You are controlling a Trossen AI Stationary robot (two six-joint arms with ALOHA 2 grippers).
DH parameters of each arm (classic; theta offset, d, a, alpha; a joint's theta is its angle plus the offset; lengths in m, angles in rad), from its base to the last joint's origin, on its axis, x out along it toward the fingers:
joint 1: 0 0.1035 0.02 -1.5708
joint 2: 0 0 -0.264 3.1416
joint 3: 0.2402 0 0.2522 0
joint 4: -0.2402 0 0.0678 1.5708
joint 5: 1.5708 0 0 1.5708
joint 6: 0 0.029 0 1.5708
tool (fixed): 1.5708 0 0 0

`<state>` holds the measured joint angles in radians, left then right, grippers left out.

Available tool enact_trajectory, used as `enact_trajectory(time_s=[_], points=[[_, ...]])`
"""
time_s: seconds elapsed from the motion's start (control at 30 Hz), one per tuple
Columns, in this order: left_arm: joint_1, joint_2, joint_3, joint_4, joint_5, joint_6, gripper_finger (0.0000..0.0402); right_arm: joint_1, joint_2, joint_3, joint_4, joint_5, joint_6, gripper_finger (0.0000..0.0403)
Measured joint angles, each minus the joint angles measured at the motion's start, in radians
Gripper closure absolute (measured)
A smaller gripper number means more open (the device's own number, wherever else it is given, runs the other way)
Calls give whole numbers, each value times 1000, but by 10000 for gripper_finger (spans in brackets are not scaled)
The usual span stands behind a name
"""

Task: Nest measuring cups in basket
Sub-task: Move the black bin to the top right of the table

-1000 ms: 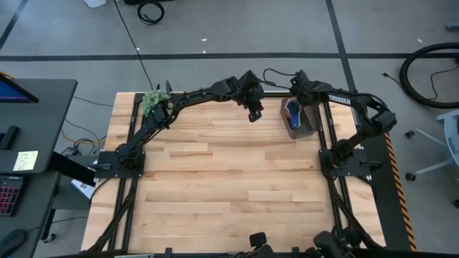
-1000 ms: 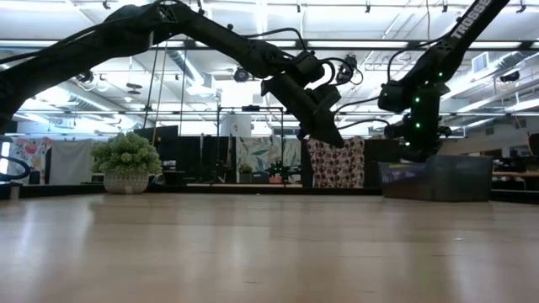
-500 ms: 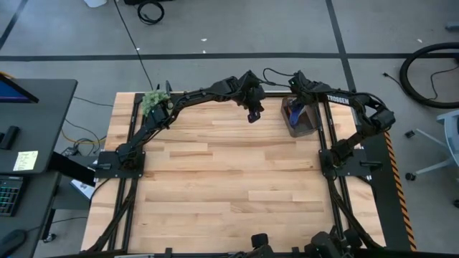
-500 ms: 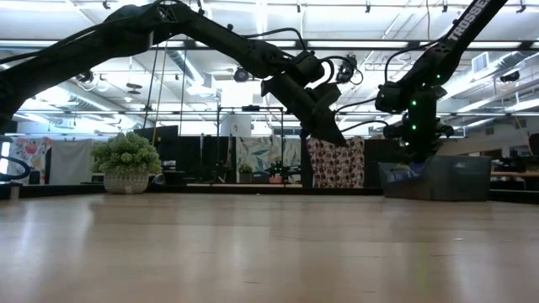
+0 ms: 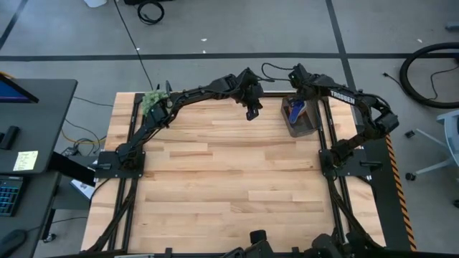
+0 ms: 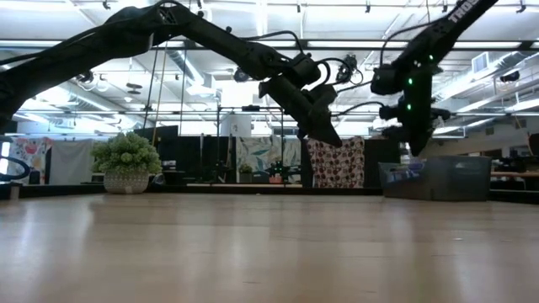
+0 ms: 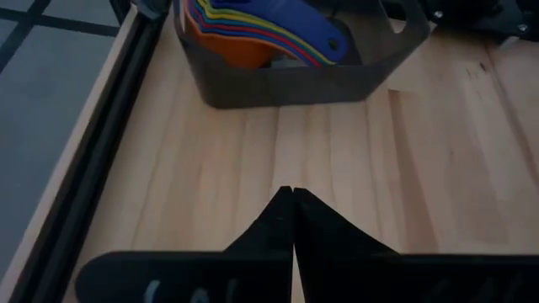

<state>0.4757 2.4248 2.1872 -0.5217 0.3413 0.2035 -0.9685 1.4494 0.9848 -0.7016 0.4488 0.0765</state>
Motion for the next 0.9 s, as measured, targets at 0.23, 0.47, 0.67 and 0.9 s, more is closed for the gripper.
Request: enact_trajectory(time_s=[0.23,0.47,0.67,0.9], points=[[7,5,0,-4,46,14,398,40,-32,185,-369,-210,19,402],[-18,37,-3,92,59,3,398,73,-95,322,-605,-262,64,402],[-62,84,-1,324,48,-155,398,73,-191,354,-678,-350,109,402],[-99,113,-2,418,-8,-331,398,90,-227,354,-801,-515,179,402]])
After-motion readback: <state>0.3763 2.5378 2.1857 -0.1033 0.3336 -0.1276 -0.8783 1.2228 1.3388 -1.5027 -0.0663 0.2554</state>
